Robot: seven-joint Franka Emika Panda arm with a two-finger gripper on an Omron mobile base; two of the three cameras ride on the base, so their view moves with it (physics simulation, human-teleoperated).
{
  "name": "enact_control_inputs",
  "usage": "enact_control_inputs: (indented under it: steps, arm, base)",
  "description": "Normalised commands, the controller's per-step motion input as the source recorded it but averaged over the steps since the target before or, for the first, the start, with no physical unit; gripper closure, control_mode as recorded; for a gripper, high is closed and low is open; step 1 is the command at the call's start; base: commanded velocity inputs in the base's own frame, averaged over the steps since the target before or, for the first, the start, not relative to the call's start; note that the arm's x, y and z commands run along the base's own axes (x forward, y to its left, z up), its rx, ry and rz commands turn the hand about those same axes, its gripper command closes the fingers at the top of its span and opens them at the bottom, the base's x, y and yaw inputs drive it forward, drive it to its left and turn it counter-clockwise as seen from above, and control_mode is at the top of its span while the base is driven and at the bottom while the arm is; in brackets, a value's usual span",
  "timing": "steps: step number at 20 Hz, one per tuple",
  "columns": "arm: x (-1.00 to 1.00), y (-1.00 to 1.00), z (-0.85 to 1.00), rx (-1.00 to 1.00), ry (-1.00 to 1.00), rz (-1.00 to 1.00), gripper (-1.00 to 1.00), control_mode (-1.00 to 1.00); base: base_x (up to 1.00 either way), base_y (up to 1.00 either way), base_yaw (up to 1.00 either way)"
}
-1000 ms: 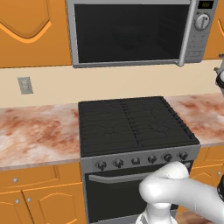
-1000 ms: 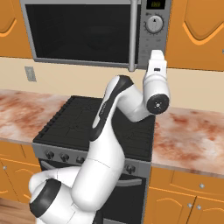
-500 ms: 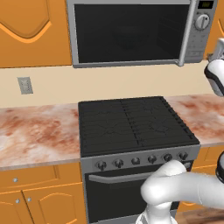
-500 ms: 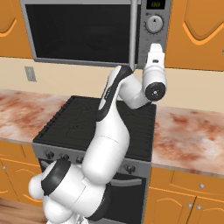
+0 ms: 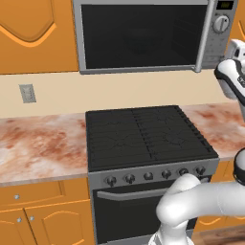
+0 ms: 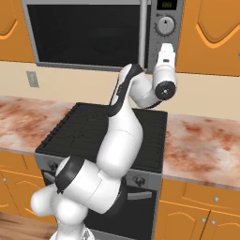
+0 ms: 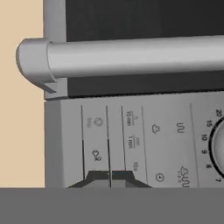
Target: Pick the lemon from the sink and place it in the bowl. Then pick the bowl and place it in the microwave. Then close the microwave door and press the start button.
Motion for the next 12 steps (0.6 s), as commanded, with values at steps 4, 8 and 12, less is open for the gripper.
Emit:
enact_control_inputs:
  steps: [4,8,12]
  arm:
    - [0.21,-0.21,0.0,0.05,0.0,0.0,1.0,-1.0]
    - [0.09,-0.26,0.0,0.07,0.0,0.0,1.0,-1.0]
    - [0.39,-0.05,0.0,0.03,0.0,0.0,1.0,-1.0]
  base:
    - [0.0,0.0,0.0]
    - [0.0,0.0,0.0]
    - [0.0,0.0,0.0]
